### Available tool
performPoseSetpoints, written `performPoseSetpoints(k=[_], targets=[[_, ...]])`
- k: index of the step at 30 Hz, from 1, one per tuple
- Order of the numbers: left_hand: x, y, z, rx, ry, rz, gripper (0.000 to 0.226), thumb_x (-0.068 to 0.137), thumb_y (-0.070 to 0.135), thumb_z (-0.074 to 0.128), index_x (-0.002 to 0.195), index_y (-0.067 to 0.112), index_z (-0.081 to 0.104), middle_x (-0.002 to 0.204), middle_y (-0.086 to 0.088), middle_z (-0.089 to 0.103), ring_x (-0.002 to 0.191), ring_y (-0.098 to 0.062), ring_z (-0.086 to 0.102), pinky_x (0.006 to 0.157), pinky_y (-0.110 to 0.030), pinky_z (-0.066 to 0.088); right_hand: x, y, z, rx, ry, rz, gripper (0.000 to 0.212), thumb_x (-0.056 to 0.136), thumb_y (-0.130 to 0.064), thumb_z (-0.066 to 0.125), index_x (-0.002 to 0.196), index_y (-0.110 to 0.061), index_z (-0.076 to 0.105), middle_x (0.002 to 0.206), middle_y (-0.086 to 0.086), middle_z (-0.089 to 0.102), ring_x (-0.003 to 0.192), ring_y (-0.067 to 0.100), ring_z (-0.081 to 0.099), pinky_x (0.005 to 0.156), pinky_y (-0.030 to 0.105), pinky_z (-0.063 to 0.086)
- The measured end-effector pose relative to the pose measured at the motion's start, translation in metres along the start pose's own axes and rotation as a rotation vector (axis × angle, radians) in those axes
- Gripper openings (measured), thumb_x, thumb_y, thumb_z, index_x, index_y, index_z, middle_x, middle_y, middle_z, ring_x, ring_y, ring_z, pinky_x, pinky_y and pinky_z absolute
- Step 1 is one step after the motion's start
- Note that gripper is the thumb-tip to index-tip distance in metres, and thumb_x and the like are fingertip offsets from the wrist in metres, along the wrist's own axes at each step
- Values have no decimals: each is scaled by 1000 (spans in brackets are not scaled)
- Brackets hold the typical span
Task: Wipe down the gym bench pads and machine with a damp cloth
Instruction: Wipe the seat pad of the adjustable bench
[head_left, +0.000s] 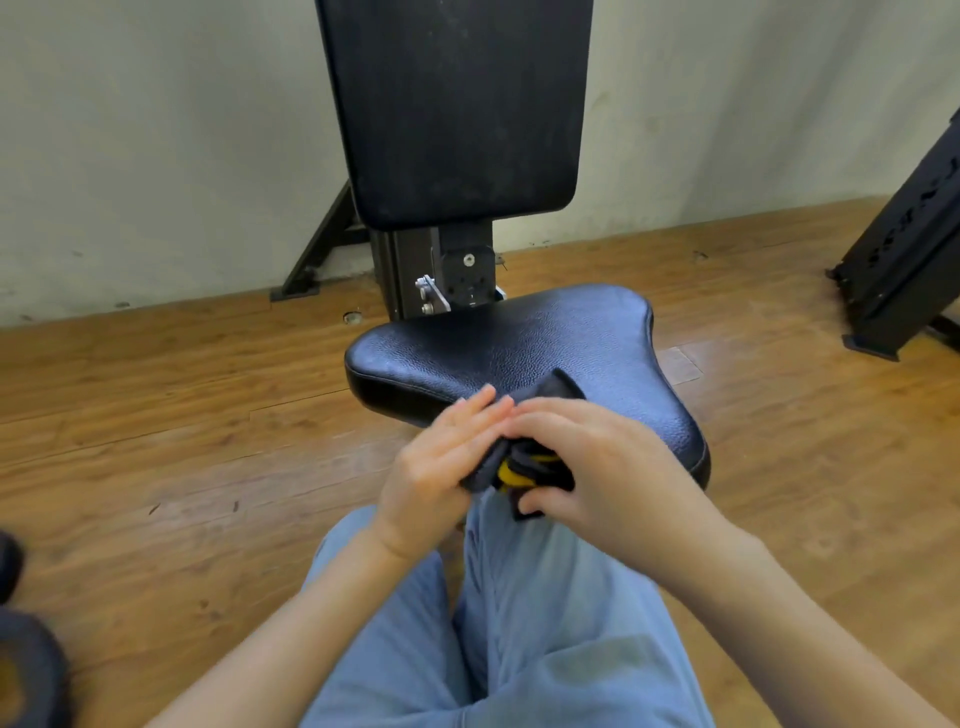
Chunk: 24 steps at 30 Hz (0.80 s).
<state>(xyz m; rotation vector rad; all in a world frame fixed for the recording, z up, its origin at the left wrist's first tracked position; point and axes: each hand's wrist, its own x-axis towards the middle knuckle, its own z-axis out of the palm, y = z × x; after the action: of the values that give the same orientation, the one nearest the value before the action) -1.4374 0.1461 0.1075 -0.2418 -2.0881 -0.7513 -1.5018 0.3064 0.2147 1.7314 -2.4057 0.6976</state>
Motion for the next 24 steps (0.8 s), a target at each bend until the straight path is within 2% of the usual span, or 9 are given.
performPoseSetpoints(k=[2,4,6,9,12,15,18,21,24], targets=[[2,-14,-12,59,25,-57,31,95,16,53,125,7,50,126,-10,55,131,-13,45,108,-38,39,9,3,-9,126,-23,-20,41,57,-26,72,96,-14,69,102,-3,69,96,9,58,85,13,36],[2,-14,-17,107,30,-124,40,89,9,58,128,8,48,127,-10,53,133,-9,40,111,-31,34,13,11,-25,222,80,49,31,66,-24,71,95,-15,71,100,-9,68,100,3,56,88,7,36],[0,3,-12,146,-30,-154,54,82,10,58,133,5,40,134,-12,48,135,-17,36,114,-28,27,13,24,-38,274,198,151,20,73,-23,73,92,-26,69,96,-18,66,98,-1,58,91,9,40],[-1,41,7,92,-111,-198,79,72,28,59,140,4,27,145,-12,34,141,-24,23,117,-30,19,21,40,-44,335,262,233,32,78,-11,72,82,-41,62,88,-23,65,90,0,62,87,18,48],[4,42,9,73,-89,-185,69,72,18,53,138,8,34,143,-7,40,141,-24,28,116,-37,23,38,47,-42,397,220,239,35,80,-4,69,77,-39,62,81,-21,65,78,-2,63,79,13,49],[4,6,-9,147,-6,-233,59,71,6,43,130,12,46,135,1,50,134,-23,39,115,-33,22,54,58,-39,411,204,252,32,81,-3,67,76,-35,65,78,-17,66,71,-5,61,73,8,46],[2,-32,-33,267,61,-383,56,74,7,36,127,5,55,132,-10,55,134,-20,37,115,-32,20,63,72,-30,391,269,280,27,82,-6,65,75,-32,66,75,-17,66,67,-8,57,68,6,40],[0,-45,-40,278,192,-608,55,77,3,40,129,-2,54,135,-13,53,138,-17,29,115,-37,25,64,79,-17,407,328,333,31,80,-7,65,68,-36,64,71,-11,67,69,4,60,70,19,45],[2,-18,-18,221,200,-503,54,80,7,41,133,-2,48,138,-10,47,139,-20,29,112,-40,28,63,80,-14,421,400,334,33,79,-7,63,65,-37,63,69,-14,67,73,17,65,75,30,50]])
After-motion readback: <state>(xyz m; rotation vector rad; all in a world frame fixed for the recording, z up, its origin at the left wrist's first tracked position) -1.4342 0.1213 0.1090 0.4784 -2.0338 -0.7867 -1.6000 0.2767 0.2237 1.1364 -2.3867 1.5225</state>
